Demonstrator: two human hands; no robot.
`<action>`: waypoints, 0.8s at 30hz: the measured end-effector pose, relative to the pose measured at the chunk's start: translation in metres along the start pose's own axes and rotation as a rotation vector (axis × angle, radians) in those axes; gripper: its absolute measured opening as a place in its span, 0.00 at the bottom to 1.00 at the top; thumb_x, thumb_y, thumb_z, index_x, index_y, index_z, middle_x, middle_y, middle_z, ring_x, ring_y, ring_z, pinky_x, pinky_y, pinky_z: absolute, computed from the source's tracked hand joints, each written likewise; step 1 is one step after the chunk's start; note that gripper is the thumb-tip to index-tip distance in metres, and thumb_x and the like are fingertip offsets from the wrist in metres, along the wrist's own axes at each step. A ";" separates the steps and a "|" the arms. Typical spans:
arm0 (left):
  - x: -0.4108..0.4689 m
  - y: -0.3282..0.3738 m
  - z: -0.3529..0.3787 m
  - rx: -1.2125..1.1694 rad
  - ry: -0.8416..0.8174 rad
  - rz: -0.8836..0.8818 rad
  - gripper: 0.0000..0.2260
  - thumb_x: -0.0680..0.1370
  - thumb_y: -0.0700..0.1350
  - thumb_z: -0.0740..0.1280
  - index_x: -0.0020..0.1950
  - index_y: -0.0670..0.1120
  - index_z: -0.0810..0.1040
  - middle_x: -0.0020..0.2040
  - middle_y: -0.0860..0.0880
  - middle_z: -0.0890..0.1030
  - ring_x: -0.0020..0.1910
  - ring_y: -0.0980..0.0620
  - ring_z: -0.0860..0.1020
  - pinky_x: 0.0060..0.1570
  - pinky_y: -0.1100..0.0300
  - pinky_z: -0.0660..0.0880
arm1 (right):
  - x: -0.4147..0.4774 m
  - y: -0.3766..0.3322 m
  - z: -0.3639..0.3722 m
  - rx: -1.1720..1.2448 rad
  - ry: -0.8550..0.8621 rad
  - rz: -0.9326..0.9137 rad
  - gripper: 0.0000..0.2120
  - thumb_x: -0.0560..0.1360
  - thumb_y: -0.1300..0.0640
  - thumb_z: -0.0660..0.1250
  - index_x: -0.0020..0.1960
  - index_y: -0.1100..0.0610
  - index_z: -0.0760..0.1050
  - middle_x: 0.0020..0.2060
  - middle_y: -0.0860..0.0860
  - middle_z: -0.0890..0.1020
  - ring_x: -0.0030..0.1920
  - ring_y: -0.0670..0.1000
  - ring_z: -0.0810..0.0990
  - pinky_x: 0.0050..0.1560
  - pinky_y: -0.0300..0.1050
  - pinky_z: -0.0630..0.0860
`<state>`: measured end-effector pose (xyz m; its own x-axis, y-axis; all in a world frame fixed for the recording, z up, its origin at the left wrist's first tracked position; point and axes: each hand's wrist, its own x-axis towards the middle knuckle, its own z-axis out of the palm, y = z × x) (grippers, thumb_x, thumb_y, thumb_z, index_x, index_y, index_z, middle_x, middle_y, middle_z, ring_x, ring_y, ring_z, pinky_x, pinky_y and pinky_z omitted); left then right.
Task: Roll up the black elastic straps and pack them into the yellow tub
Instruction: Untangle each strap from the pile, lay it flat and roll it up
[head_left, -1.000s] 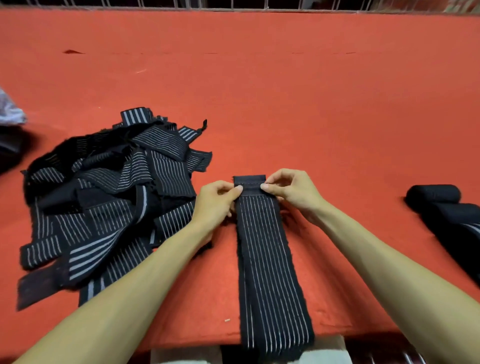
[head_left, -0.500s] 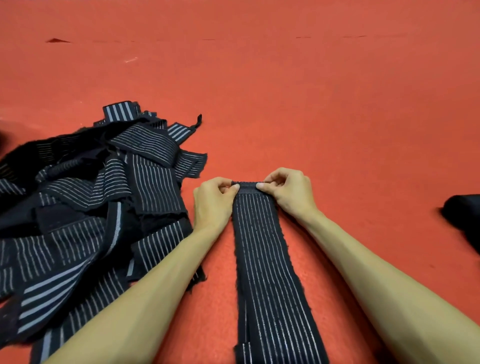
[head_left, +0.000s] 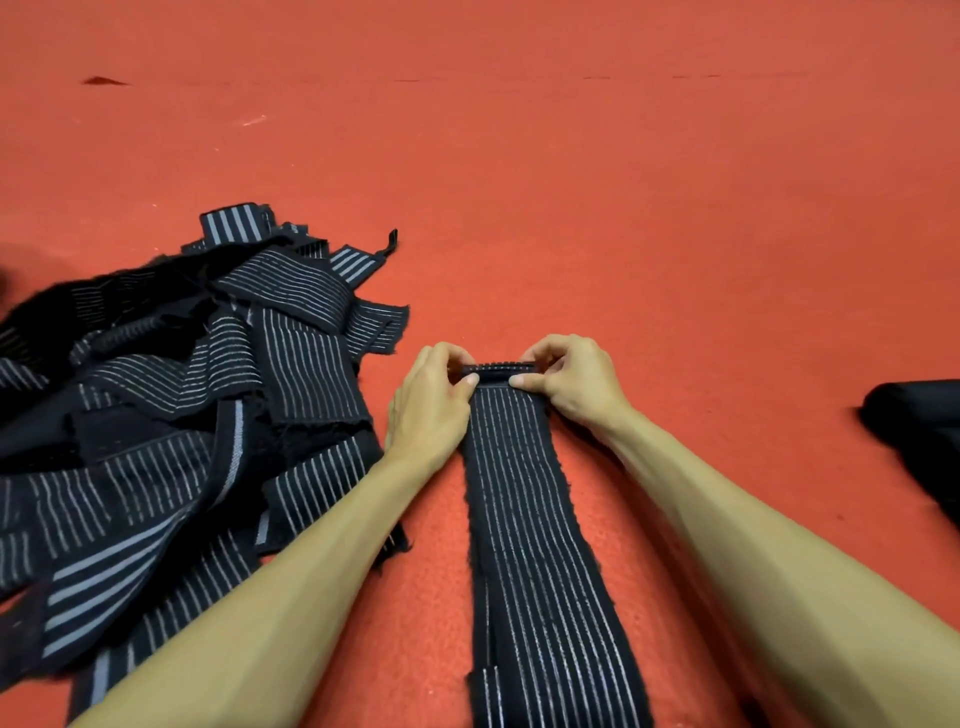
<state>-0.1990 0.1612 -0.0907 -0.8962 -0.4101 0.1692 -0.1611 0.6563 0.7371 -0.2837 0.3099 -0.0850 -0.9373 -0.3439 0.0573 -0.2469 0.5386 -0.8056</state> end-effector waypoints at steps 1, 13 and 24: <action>-0.003 0.001 -0.003 -0.027 -0.033 0.022 0.04 0.79 0.44 0.66 0.51 0.53 0.72 0.42 0.56 0.73 0.40 0.54 0.73 0.42 0.56 0.67 | -0.003 -0.002 -0.003 -0.007 0.002 -0.011 0.09 0.66 0.58 0.79 0.39 0.52 0.79 0.32 0.43 0.79 0.33 0.40 0.75 0.35 0.31 0.68; -0.066 0.084 -0.090 0.006 -0.233 0.393 0.10 0.81 0.47 0.63 0.60 0.47 0.79 0.50 0.51 0.82 0.51 0.53 0.79 0.53 0.54 0.74 | -0.084 -0.089 -0.099 -0.126 -0.120 -0.306 0.09 0.70 0.59 0.76 0.38 0.49 0.77 0.32 0.44 0.81 0.33 0.40 0.76 0.38 0.35 0.71; -0.150 0.157 -0.166 -0.840 -0.753 -0.013 0.09 0.78 0.44 0.66 0.53 0.42 0.81 0.39 0.48 0.80 0.32 0.57 0.78 0.31 0.67 0.77 | -0.176 -0.155 -0.172 0.501 -0.720 -0.186 0.04 0.73 0.63 0.65 0.40 0.61 0.73 0.25 0.53 0.75 0.24 0.48 0.75 0.27 0.38 0.73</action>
<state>-0.0215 0.2204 0.1085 -0.9634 0.2586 -0.0701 -0.0977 -0.0956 0.9906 -0.1228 0.4198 0.1312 -0.4693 -0.8823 -0.0355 -0.0849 0.0851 -0.9928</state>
